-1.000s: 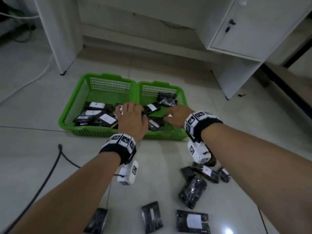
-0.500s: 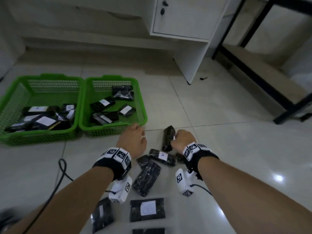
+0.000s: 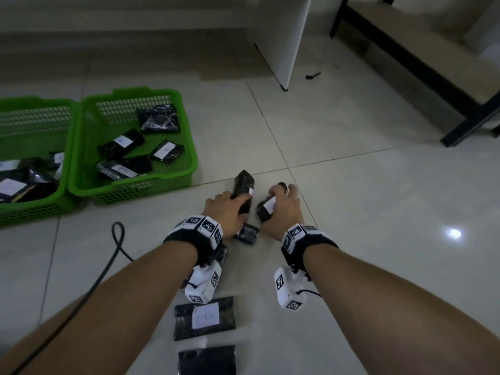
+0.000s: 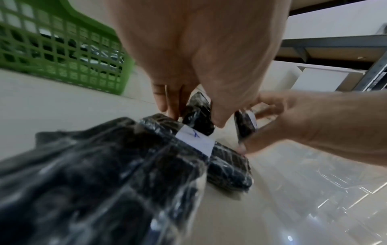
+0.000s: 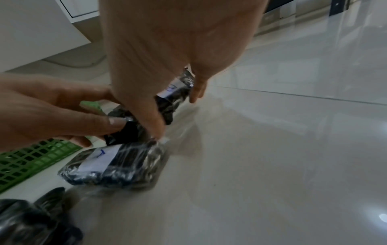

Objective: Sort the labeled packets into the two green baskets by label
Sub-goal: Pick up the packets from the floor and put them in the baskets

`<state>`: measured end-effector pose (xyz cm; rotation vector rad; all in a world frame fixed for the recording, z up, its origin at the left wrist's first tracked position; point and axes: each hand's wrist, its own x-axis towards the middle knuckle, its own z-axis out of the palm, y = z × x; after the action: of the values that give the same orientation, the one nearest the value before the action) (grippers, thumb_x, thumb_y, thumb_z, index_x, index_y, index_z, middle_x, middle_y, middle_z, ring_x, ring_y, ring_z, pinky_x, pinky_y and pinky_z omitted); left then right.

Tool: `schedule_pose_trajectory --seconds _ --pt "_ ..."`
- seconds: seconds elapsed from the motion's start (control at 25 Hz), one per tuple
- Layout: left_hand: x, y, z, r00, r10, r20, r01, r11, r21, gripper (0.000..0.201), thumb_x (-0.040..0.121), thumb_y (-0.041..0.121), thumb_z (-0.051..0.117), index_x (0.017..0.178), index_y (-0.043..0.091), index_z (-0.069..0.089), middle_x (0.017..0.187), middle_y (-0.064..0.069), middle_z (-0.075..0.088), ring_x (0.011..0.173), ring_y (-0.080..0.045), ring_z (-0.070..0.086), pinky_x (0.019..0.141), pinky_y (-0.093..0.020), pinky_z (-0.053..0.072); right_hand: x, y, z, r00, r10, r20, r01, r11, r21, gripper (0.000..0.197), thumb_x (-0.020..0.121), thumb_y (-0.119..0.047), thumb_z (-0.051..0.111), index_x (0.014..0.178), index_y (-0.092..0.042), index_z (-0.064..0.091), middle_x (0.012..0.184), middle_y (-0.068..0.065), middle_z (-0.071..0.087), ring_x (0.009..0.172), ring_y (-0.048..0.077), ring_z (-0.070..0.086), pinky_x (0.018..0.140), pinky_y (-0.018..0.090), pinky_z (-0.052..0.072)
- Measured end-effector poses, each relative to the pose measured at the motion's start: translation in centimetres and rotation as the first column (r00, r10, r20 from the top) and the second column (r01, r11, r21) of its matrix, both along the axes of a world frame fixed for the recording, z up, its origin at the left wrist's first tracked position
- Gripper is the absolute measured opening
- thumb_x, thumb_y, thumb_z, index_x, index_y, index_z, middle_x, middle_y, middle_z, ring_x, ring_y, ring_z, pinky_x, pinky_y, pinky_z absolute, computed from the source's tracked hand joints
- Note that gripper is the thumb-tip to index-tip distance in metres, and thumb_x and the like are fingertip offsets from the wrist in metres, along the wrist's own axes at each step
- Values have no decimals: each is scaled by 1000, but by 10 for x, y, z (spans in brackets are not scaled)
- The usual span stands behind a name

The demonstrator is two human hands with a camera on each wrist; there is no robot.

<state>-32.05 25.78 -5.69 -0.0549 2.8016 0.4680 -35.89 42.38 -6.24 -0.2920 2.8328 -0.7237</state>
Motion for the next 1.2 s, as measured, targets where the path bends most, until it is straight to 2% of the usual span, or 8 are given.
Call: schedule_pose_trajectory --seconds 0.12,0.2,0.36,0.44,0.56,0.72,1.0,1.2 --pt "10 -12 3 966 214 -143 -180 958 223 30 89 35 62 113 19 54 104 -10 56 95 -30 57 86 -37 46 0 -10 11 998 -3 -57 -9 976 -217 67 58 -40 89 112 -23 54 141 7 30 112 24 52 86 27 46" --pt "11 -27 5 934 290 -210 -242 943 228 17 88 23 63 100 13 58 99 -10 60 92 -30 59 80 -35 46 1 -18 22 993 -7 -117 -23 968 -251 55 65 -26 85 112 -23 55 137 5 36 110 27 57 86 26 45" --pt "24 -39 14 969 220 -108 -197 962 190 46 91 14 50 136 24 44 111 -17 54 96 -38 60 85 -41 49 12 -34 44 992 10 -124 -42 964 -261 88 65 -10 83 140 -20 38 131 4 42 94 18 53 78 25 42" --pt "28 -34 14 980 186 -78 -170 970 173 51 94 27 49 143 30 35 114 -16 49 101 -39 59 90 -42 49 14 -40 51 991 1 -136 -31 975 -221 75 65 -8 82 131 -12 47 121 4 49 96 21 56 77 23 37" --pt "21 -29 6 959 281 -30 -270 942 202 64 85 45 63 139 26 33 116 -13 51 104 -36 59 92 -41 50 14 -40 54 981 13 -192 -45 986 -159 55 66 -7 77 118 -11 58 112 4 54 96 24 59 73 23 37" --pt "15 -30 2 908 404 -110 -363 890 276 59 81 23 69 128 13 34 113 -16 60 98 -37 63 82 -40 50 12 -30 52 982 -36 -185 -3 978 -208 59 70 -3 73 125 -16 54 113 4 59 102 25 58 77 28 40" --pt "56 -90 43 824 479 -301 -283 810 514 55 77 11 78 106 32 37 107 -1 68 94 -23 66 84 -40 54 12 -52 56 931 -10 -365 -81 969 -233 56 85 -14 73 137 -15 52 118 4 52 104 23 53 82 31 44" --pt "92 -191 108 780 435 -450 -295 890 349 50 76 12 80 107 27 43 113 3 68 95 -22 65 84 -36 52 21 -121 71 895 88 -437 -181 968 -175 53 92 -29 65 141 -18 48 112 6 53 100 26 51 78 36 45"
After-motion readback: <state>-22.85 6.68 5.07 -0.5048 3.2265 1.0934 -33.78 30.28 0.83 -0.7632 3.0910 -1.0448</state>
